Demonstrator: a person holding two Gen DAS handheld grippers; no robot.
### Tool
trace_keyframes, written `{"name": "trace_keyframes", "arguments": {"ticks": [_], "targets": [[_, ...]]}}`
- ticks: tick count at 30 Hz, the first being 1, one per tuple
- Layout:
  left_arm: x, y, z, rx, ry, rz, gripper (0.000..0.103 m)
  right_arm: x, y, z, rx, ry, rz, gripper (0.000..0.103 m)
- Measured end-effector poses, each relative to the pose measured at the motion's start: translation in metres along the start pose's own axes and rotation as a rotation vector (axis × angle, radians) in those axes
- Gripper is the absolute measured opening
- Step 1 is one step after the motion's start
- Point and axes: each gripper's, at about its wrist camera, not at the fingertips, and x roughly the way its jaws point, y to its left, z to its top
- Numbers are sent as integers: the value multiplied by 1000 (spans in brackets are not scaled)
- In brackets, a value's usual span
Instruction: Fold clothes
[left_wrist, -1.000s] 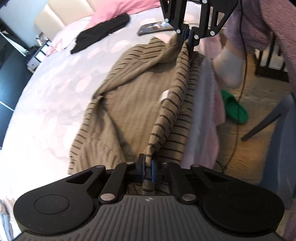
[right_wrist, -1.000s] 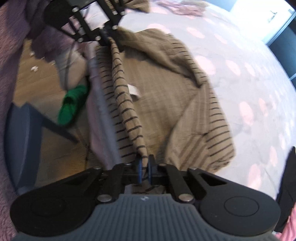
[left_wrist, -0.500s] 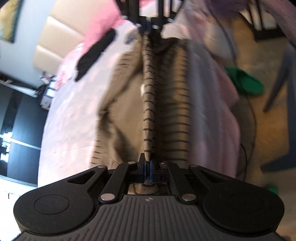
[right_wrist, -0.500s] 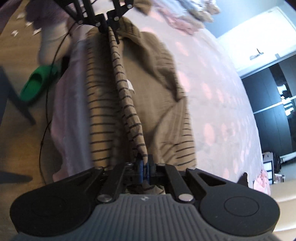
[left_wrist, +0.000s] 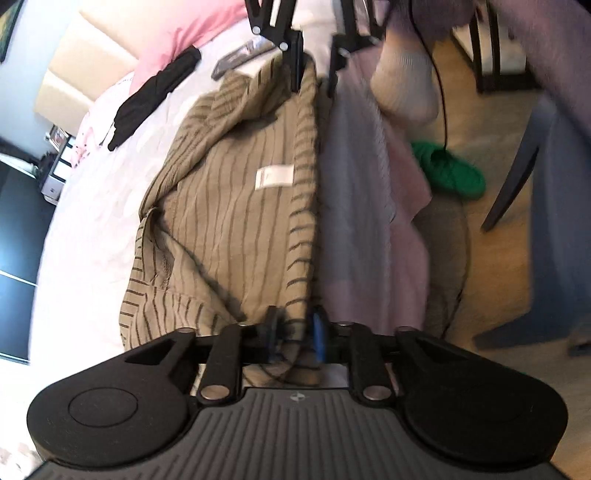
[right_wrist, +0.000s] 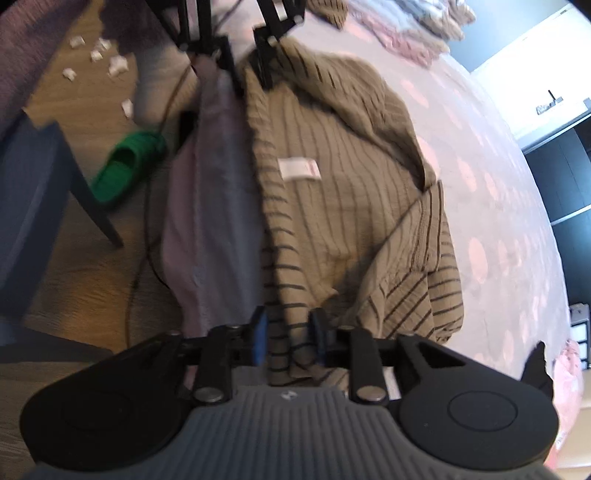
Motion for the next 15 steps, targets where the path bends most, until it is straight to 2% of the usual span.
{"name": "trace_keyframes", "arguments": {"ticks": [4,7,8,10,11,14,15], "targets": [[-23,6,8,-74,-64,-12,35,-29,-11,1,55,-75,-3,37],[-37,20,14,-176,-122,9,37,-42,-29,2,175,-127,-42,35],[-38,28,14,-223,-134,26,37,-42,-38,2,232,-126,-62,33],[-40,44,15,-318,-157,62,37,-40,-53,-2,329,-115,-92,9],[-38,54,12,-375,-149,86,37,-38,-60,-4,371,-105,-103,4],[-28,81,0,-539,-92,132,30,-26,-72,-12,477,-55,-142,4],[-23,89,-5,-591,-68,142,28,-22,-74,-13,516,-51,-131,4]]}}
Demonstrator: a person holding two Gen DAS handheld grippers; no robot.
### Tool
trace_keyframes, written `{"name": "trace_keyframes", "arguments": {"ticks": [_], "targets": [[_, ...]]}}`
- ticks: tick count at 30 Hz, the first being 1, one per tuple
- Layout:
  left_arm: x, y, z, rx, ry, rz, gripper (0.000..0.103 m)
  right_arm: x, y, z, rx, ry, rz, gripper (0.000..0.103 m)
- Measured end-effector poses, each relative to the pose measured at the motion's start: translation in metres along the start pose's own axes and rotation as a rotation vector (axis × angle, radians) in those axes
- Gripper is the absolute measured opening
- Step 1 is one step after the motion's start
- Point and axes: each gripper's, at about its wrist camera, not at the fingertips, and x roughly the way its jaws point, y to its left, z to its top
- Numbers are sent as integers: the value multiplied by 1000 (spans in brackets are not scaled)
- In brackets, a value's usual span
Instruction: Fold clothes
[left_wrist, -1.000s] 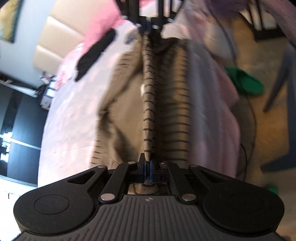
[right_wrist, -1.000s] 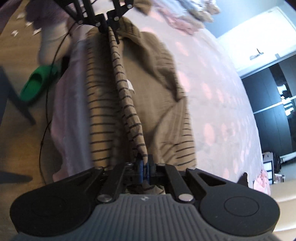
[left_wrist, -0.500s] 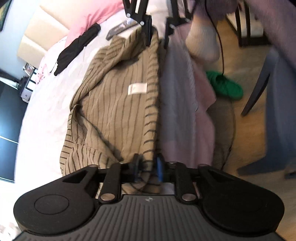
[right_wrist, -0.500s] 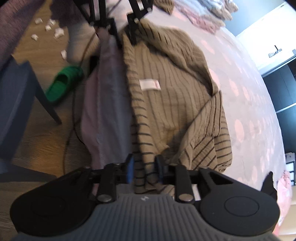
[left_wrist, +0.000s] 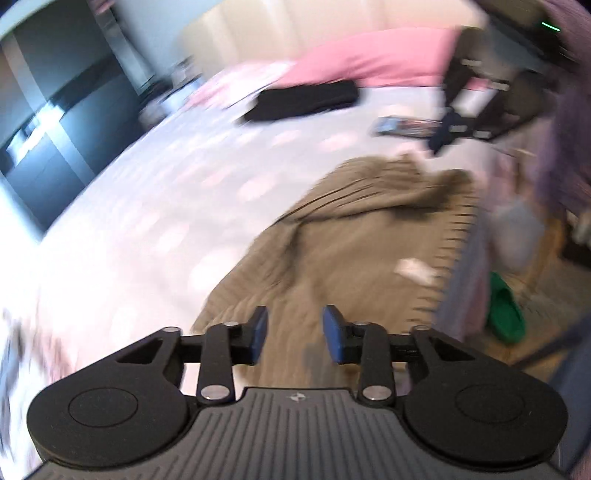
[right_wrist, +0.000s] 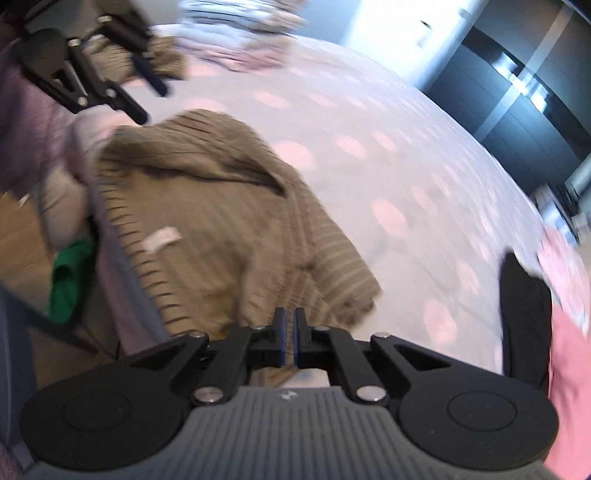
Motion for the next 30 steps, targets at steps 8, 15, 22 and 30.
{"name": "trace_keyframes", "arguments": {"ticks": [8,15,22,30], "targets": [[32,-18,-20,80,113,-118,23,29,12,-13,16,71,125,4],[52,-37,-38,197,152,-124,23,50,20,-24,19,104,164,4],[42,-23,-30,131,125,-148,23,32,8,-17,23,98,172,6],[23,36,-3,-176,-20,-58,27,13,-41,1,261,-55,54,6]]}}
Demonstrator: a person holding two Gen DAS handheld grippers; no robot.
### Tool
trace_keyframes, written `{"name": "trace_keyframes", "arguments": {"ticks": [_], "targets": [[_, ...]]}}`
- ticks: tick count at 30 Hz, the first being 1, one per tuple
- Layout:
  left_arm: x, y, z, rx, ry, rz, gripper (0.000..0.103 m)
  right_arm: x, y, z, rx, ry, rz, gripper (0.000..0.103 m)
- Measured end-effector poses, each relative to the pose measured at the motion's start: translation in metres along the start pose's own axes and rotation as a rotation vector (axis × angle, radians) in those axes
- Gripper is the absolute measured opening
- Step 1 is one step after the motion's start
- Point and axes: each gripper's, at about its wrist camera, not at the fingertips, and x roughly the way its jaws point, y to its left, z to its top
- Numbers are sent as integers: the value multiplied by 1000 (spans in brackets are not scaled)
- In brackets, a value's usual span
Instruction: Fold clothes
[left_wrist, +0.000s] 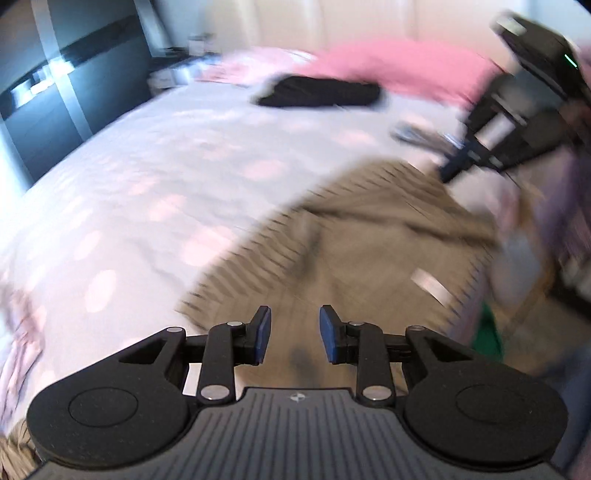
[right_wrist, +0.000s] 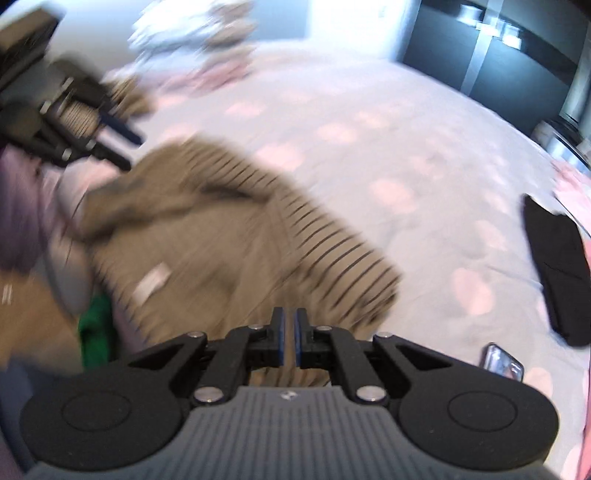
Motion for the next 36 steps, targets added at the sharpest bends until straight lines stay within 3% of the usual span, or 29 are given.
{"name": "trace_keyframes", "arguments": {"ticks": [4,9,10,12,13,17,18,19,20,21,22,29,34,36], "targets": [[10,45,8,-258,-14,46,27,12,-26,10,168,-40,-68,8],[35,84,4,-485,27,39,27,34,-43,14,260,5,-121,9],[42,93,0,-544,35,16,27,38,-46,15,276,14,-127,10],[55,111,-8,-661,51,-30,27,45,-56,14,338,15,-125,30],[57,119,-11,-700,56,-52,27,47,-60,12,372,10,-123,35],[68,133,-19,-799,55,-111,28,59,-74,10,470,6,-96,35],[72,135,-19,-807,59,-117,28,62,-75,10,472,10,-93,34],[75,136,-19,-805,60,-109,23,67,-74,10,464,19,-93,31],[79,137,-20,-803,62,-102,18,72,-73,10,448,31,-97,20],[82,139,-19,-796,66,-96,8,76,-71,11,433,43,-100,16],[86,139,-18,-786,74,-82,5,81,-69,12,415,55,-105,15],[111,133,-14,-696,151,-26,3,109,-63,12,321,121,-141,10],[110,133,-13,-675,145,-6,4,108,-70,12,358,122,-130,10],[103,132,-11,-679,137,0,5,100,-74,12,395,107,-127,15]]}}
